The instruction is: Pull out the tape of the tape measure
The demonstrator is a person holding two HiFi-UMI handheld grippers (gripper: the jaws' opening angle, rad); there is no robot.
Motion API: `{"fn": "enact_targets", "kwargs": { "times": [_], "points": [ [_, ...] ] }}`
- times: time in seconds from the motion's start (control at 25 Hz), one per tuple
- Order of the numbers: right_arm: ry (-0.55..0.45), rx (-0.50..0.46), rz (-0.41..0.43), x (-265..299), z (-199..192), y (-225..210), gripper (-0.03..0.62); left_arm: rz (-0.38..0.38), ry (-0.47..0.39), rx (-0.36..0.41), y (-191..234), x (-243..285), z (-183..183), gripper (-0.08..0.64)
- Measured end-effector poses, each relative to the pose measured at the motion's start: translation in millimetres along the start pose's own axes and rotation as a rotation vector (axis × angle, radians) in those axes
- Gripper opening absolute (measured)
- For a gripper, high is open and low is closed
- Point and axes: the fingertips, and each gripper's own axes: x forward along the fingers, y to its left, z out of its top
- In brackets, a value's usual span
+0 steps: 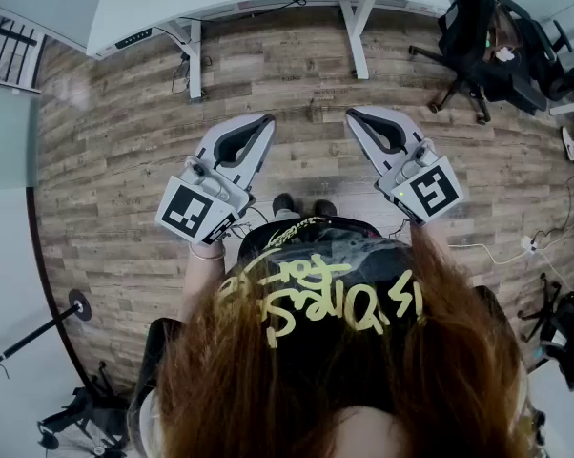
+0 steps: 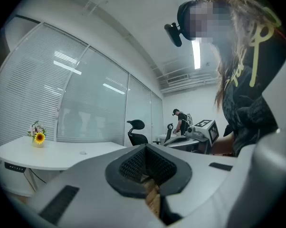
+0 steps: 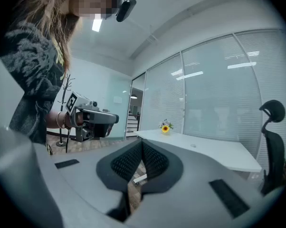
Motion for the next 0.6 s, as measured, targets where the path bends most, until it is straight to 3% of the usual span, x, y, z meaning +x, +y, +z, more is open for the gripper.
{"fn": "enact_targets", "kwargs": {
  "times": [0.24, 0.4, 0.6],
  "points": [
    [0.002, 0.013, 0.007, -0.6, -3.9, 2.1, 0.003, 0.001, 0.005, -0.003, -1.3, -1.0, -2.6, -0.005],
    [-0.049, 0.065, 0.02, 0.5, 3.8, 4.3, 0.003, 0.001, 0.001, 0.0, -1.2, -2.8, -1.6, -0.005],
    [-0.115, 0.05, 0.009, 3.9, 19.9, 7.1, 0.003, 0.012, -0.008, -0.016, 5.6, -11.7, -2.7, -0.005]
  ]
}}
